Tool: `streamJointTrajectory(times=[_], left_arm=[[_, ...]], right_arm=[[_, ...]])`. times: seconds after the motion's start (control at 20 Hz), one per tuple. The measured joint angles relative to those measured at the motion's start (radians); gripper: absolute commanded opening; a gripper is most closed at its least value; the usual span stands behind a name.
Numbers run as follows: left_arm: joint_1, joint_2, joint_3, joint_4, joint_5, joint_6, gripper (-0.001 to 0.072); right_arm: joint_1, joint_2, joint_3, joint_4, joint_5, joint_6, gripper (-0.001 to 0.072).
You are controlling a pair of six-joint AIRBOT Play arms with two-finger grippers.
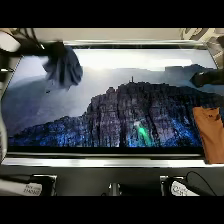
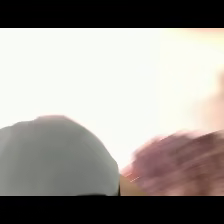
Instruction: Fold the shirts.
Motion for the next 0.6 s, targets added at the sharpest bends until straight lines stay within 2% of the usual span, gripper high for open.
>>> streamJointTrajectory(times=[0.25, 0.45, 0.6], left_arm=[[-0.229, 0.278, -0.017, 0.0, 0.123, 0.048, 0.0027], [-0.378, 0.342, -0.097, 0.179, 0.089, -0.051, 0.0027], [-0.428, 0.355, -0.253, 0.327, 0.014, -0.121, 0.0028]], right_arm=[[0.0, 0.276, 0.001, 0.008, -0.064, -0.066, 0.0475], [0.0, 0.423, 0.001, -0.006, -0.034, -0.091, 0.0475], [0.0, 0.425, -0.004, -0.01, 0.067, -0.095, 0.0509]])
